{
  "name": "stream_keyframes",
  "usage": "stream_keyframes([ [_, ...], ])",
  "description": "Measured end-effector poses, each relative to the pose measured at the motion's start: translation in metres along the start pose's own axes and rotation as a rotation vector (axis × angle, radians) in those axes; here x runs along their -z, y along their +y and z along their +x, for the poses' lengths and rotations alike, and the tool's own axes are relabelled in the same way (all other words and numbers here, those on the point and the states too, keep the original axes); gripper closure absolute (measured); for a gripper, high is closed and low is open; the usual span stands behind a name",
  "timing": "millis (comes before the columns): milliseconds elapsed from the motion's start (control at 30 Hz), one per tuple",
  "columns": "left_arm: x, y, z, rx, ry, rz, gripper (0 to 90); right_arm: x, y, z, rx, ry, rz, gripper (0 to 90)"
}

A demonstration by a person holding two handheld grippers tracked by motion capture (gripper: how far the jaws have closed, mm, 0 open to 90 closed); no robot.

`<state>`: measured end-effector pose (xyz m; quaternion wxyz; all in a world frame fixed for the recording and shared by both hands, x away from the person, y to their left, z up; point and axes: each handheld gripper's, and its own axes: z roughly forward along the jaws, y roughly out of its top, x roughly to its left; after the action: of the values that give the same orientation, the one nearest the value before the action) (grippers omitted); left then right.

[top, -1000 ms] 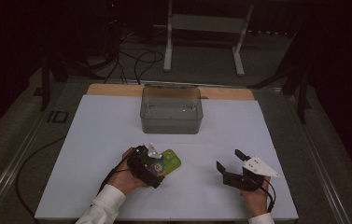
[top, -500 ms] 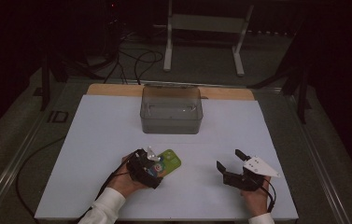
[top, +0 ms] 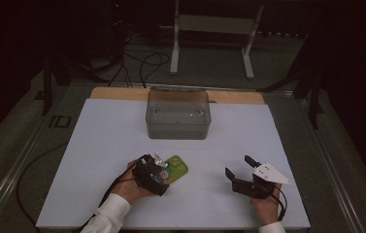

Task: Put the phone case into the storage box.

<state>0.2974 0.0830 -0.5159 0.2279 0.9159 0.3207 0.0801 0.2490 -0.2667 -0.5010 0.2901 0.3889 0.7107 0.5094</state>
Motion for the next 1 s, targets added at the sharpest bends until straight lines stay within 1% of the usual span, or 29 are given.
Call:
stream_keyframes([
  [33,0.001,0.0,0.0,-0.006,0.003,0.002,16.0,0.0,0.0,0.0,0.0,0.002,0.002,14.1],
  [200,0.002,-0.002,-0.001,-0.001,0.024,-0.02,16.1,0.0,0.0,0.0,-0.001,0.005,0.003,14.0],
  [333,0.006,-0.002,0.002,0.007,0.045,-0.049,16.1,-0.001,0.0,0.001,-0.002,0.01,0.01,13.8],
  [433,0.01,-0.002,0.005,0.022,0.061,-0.074,16.1,-0.001,-0.001,0.001,0.0,0.014,0.013,13.7],
  [567,0.017,-0.003,0.008,0.046,0.078,-0.121,16.1,-0.002,-0.001,0.001,-0.004,0.009,0.023,13.9],
  [667,0.024,-0.004,0.01,0.051,0.094,-0.171,16.0,-0.002,-0.001,0.001,-0.017,0.01,0.025,14.1],
  [733,0.03,-0.004,0.011,0.057,0.106,-0.195,16.0,-0.001,0.0,0.0,-0.033,0.024,0.018,14.1],
  [833,0.036,-0.005,0.014,0.075,0.116,-0.234,16.1,-0.002,0.0,0.0,-0.055,0.04,0.023,14.1],
  [900,0.038,-0.006,0.014,0.08,0.12,-0.244,16.1,-0.002,-0.001,-0.001,-0.061,0.045,0.023,14.1],
  [933,0.042,-0.006,0.015,0.082,0.134,-0.254,16.1,-0.002,-0.001,-0.001,-0.065,0.048,0.025,14.0],
  [1000,0.045,-0.008,0.015,0.085,0.14,-0.269,16.0,-0.003,-0.001,0.0,-0.065,0.052,0.032,13.8],
])
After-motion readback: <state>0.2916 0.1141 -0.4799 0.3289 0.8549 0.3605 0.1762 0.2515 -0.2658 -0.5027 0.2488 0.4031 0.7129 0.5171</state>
